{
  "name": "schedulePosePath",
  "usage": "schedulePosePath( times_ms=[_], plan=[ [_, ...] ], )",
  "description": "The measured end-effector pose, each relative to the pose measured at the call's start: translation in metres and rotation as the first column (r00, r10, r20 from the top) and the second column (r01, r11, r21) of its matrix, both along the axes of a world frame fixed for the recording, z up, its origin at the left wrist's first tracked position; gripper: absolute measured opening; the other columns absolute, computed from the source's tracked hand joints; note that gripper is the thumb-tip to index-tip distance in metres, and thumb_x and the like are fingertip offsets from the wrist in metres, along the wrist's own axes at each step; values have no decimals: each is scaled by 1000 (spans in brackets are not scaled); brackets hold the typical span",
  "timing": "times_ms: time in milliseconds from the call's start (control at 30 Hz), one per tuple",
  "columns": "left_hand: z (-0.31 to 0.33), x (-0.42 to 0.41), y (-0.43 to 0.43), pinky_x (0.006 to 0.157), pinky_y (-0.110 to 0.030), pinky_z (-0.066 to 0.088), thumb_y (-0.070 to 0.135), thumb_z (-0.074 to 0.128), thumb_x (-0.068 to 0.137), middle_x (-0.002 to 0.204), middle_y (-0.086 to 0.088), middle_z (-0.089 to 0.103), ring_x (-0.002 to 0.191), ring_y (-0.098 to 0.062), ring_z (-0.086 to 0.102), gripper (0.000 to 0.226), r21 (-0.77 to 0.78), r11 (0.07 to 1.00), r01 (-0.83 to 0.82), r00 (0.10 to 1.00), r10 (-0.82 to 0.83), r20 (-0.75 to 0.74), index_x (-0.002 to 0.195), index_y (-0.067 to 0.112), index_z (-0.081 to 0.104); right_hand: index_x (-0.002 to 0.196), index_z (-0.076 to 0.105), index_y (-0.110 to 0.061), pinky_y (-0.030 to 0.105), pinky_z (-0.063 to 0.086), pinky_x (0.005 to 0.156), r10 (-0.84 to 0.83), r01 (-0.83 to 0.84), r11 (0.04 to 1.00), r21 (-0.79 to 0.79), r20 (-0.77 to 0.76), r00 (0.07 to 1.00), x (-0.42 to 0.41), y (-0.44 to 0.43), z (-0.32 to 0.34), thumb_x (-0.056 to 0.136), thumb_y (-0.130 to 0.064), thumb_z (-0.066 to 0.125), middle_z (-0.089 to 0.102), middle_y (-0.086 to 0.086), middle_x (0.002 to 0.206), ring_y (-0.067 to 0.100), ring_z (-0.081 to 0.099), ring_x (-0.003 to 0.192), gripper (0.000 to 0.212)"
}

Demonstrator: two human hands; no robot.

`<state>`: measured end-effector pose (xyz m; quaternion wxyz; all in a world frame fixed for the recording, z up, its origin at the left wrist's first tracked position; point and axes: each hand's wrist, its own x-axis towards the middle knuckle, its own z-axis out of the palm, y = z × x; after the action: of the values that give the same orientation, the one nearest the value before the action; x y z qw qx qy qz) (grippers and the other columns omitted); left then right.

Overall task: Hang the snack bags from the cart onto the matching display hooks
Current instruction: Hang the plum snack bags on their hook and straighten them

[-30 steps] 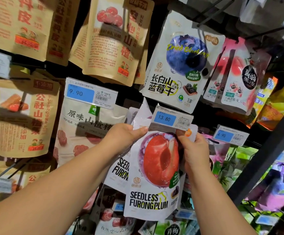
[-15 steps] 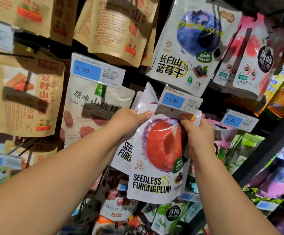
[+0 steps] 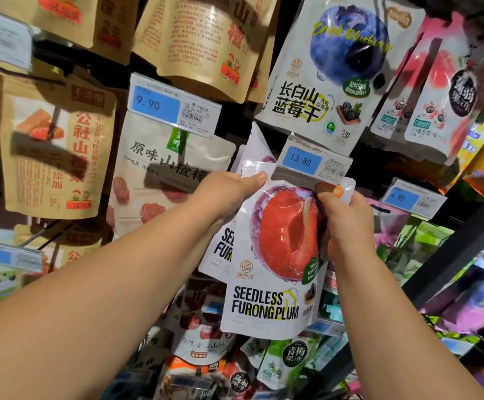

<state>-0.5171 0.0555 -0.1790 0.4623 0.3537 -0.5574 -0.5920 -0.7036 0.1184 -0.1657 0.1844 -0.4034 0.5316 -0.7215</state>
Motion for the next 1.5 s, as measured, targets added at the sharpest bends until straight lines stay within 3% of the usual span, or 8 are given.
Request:
schedulePosePath(
  times_ms=[167,200,233,300,567,767,1200,1500],
  plan=[
    [0,-7,3,64,-26,48,43,74,81,61,1,60,59,-10,52,45,-42,999,-22,1000,23,6,95,0,67,82,70,-17,47,57,82,-32,32,999,21,6,999,3,0,-2,80,-9,73,73,6,84,24,69,78,9],
    [-1,-7,1,64,-28,50,45,74,80,95,9,45,62,-9,54,46,-40,999,-23,1000,24,12,91,1,68,82,70,-17,47,57,82,-30,30,999,25,2,1000,2,0,-3,80,-9,73,73,7,83,24,68,78,9],
    [-2,-7,0,65,-28,50,48,76,77,61,2,42,64,-14,58,45,-35,999,-26,1000,26,13,89,5,69,82,71,-17,48,57,83,-26,27,999,30,-14,1000,3,0,-2,79,-10,74,74,7,83,24,69,78,8],
    [-5,-5,-2,79,-29,51,54,78,65,85,-11,72,79,-22,66,59,-25,999,-49,999,49,-4,92,3,68,84,73,-19,50,58,85,-9,10,999,39,-35,999,4,-1,-1,74,-14,75,75,7,86,28,72,84,11],
    [-10,-6,-9,94,-44,53,60,81,39,95,-14,74,95,-29,71,86,23,997,-80,994,82,-69,100,1,68,85,73,-25,51,57,87,-23,31,997,74,-108,994,5,-3,1,71,-21,76,77,2,91,25,73,90,15],
    [-14,4,1,53,-27,32,50,71,80,47,-3,42,46,-21,38,52,-78,988,-133,983,142,120,56,15,42,86,72,-22,52,58,84,-14,27,995,98,-124,992,5,0,-7,74,-13,72,76,6,90,27,72,86,15],
    [-7,12,12,61,-31,36,54,63,85,55,-7,43,53,-23,41,55,-220,953,-209,921,268,282,57,13,39,90,70,-19,48,57,82,47,-42,998,47,-115,992,2,2,-15,80,-10,71,74,12,92,30,71,86,13],
    [-15,22,29,41,-18,15,49,72,80,43,0,34,37,-12,21,48,-79,994,-79,997,78,-10,53,20,46,94,71,-24,57,54,90,141,-142,989,-28,-44,989,-4,16,-20,76,-21,74,74,13,100,37,69,98,19]
  ],
)
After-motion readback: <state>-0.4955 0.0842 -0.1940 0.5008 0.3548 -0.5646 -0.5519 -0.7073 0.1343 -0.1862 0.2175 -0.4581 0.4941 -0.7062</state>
